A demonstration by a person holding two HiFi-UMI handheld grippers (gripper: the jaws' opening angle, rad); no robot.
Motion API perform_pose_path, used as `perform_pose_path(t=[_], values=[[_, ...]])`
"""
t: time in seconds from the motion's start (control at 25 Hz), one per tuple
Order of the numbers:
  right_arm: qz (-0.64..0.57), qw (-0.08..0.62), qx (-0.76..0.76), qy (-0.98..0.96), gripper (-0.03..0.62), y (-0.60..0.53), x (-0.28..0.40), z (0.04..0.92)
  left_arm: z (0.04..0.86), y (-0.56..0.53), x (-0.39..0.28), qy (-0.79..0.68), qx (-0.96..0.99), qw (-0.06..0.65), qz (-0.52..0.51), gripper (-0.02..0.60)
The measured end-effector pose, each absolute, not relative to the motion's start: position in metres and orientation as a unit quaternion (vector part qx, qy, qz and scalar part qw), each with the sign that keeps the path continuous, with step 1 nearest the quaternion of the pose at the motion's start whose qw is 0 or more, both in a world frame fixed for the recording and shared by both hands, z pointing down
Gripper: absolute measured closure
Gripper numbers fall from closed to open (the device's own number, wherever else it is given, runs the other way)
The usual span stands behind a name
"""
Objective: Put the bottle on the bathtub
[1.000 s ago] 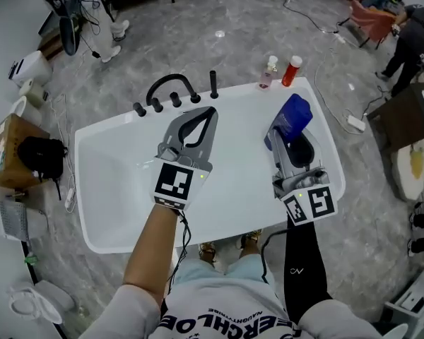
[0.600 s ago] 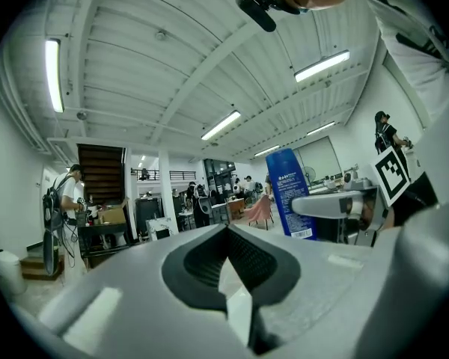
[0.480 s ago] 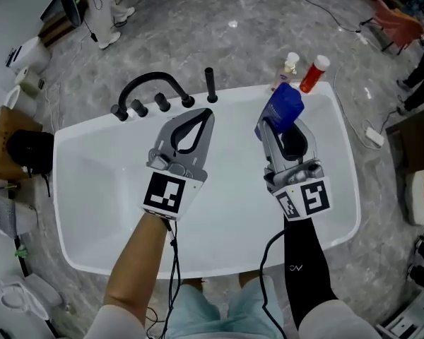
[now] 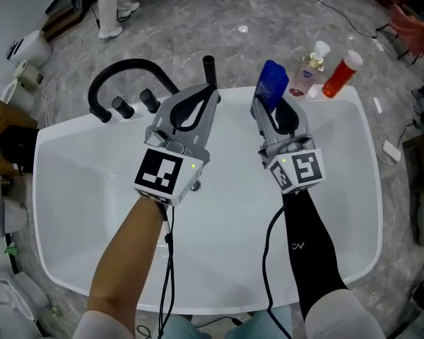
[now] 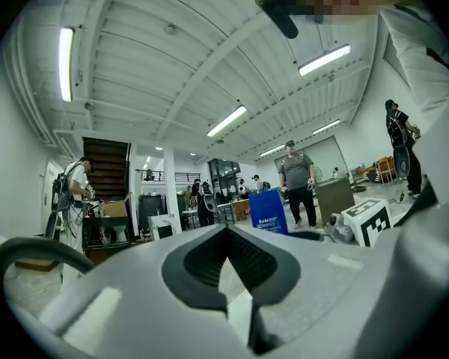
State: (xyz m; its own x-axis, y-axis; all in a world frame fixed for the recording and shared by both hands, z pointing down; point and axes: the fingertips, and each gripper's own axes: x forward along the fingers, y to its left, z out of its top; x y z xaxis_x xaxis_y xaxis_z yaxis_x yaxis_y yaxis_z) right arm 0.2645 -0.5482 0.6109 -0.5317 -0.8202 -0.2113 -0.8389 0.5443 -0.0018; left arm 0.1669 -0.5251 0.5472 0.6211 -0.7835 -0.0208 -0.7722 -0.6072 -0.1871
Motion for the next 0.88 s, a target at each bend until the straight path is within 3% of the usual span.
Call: perform_pose_path(t=[0.52,0.88], values=[[0.046,0.051,-0.460,0.885,0.422,-0.645,0.224,0.704,0.604,-0.574,0.124,0.472,-0.876,0.094,-0.039,0.581],[0.021,0.053,-0.490,0.870,0.419,-0.680,0.231,0.738,0.645,-0.578,0.107,0.482,-0.873,0.060,-0.043,0.580]])
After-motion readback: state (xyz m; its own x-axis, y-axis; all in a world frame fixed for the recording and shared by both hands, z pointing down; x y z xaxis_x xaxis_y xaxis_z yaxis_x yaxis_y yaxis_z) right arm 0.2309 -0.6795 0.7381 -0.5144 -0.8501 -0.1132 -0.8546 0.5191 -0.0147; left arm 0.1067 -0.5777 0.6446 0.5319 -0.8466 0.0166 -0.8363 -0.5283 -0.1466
